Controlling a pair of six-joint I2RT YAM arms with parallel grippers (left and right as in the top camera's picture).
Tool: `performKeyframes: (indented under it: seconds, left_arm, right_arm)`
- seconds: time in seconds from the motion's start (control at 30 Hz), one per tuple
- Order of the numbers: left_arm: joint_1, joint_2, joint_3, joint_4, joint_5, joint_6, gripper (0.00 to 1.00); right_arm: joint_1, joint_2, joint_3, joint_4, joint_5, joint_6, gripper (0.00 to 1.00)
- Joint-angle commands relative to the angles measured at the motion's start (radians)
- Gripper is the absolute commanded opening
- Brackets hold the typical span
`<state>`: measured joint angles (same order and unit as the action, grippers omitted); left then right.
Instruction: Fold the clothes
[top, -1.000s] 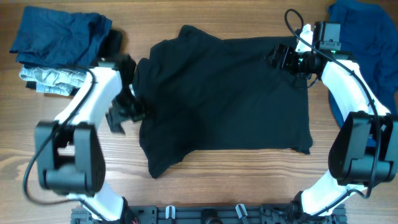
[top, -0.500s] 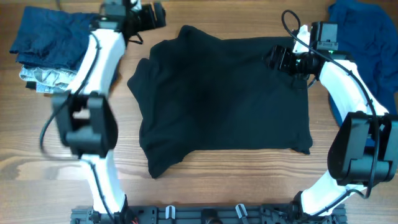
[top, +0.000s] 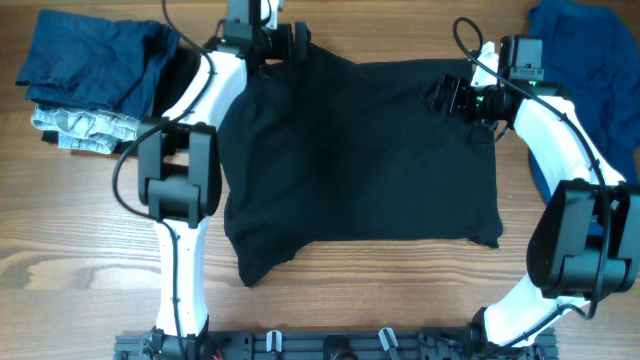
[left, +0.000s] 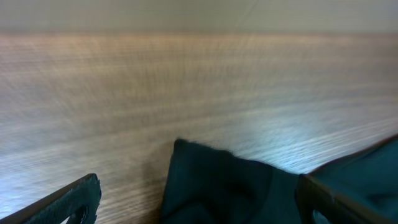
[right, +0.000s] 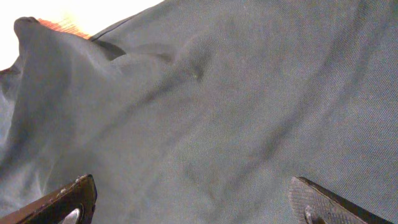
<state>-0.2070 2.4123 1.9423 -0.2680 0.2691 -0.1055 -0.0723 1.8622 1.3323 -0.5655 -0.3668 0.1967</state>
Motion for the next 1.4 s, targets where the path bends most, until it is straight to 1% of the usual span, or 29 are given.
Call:
performKeyframes:
  seconds: [0.0, 0.1, 0.27, 0.3, 0.47, 0.6, 0.67, 0.73, 0.8, 0.83, 0.87, 0.9, 0.93, 1.03, 1.17, 1.2, 1.37]
  left_arm:
    - [-0.007, 0.048, 0.032, 0.007, -0.005, 0.023, 1.0]
    - [-0.006, 0.072, 0.079, -0.002, -0.016, 0.024, 1.0]
    - [-0.006, 0.105, 0.083, -0.013, -0.016, 0.036, 0.99]
    - [-0.007, 0.109, 0.083, -0.026, -0.016, 0.047, 0.95]
    - [-0.007, 0.113, 0.083, -0.084, -0.016, 0.073, 0.9]
    - [-0.009, 0.126, 0.083, -0.084, -0.019, 0.072, 0.89]
    - [-0.014, 0.137, 0.083, -0.079, -0.019, 0.072, 0.86]
    - [-0.016, 0.145, 0.083, -0.072, -0.019, 0.071, 0.77]
    - [-0.017, 0.148, 0.083, -0.064, -0.019, 0.067, 0.61]
    - [-0.016, 0.149, 0.083, -0.058, -0.019, 0.064, 0.48]
    - [-0.016, 0.149, 0.083, -0.056, -0.02, 0.052, 0.42]
    - [-0.016, 0.148, 0.083, -0.054, -0.024, 0.032, 0.41]
    - [-0.016, 0.147, 0.085, -0.053, -0.024, 0.021, 0.37]
    - [-0.014, 0.143, 0.103, -0.056, -0.024, 0.019, 0.28]
    - [-0.014, 0.114, 0.134, -0.058, -0.023, 0.018, 0.07]
    - [-0.015, 0.1, 0.134, -0.056, -0.023, 0.015, 0.04]
    - [-0.014, 0.026, 0.134, -0.053, -0.023, 0.016, 0.04]
  right_arm:
    - [0.008, -0.015, 0.008, 0.001, -0.016, -0.013, 1.0]
    - [0.008, -0.015, 0.008, 0.002, -0.016, -0.013, 1.0]
    - [0.008, -0.015, 0.008, 0.003, -0.016, -0.013, 1.0]
    - [0.008, -0.015, 0.008, 0.003, -0.016, -0.013, 0.99]
    - [0.008, -0.015, 0.008, 0.002, -0.021, -0.013, 1.0]
    - [0.006, -0.015, 0.008, 0.003, -0.038, -0.013, 0.99]
    - [0.01, -0.015, 0.008, 0.003, -0.039, -0.013, 0.99]
    - [0.01, -0.015, 0.008, 0.003, -0.039, -0.013, 1.0]
    - [0.01, -0.015, 0.008, 0.003, -0.038, -0.013, 1.0]
    - [0.01, -0.015, 0.008, 0.002, -0.039, -0.013, 0.99]
    - [0.01, -0.015, 0.008, 0.003, -0.039, -0.014, 1.0]
    - [0.01, -0.015, 0.008, 0.003, -0.039, -0.013, 1.0]
    - [0.01, -0.015, 0.008, 0.004, -0.038, -0.013, 1.0]
    - [0.01, -0.015, 0.008, 0.003, -0.038, -0.014, 0.99]
    - [0.01, -0.015, 0.008, 0.004, -0.037, -0.014, 1.0]
    - [0.01, -0.015, 0.008, 0.004, -0.036, -0.015, 1.0]
    - [0.008, -0.015, 0.008, 0.003, -0.034, -0.015, 1.0]
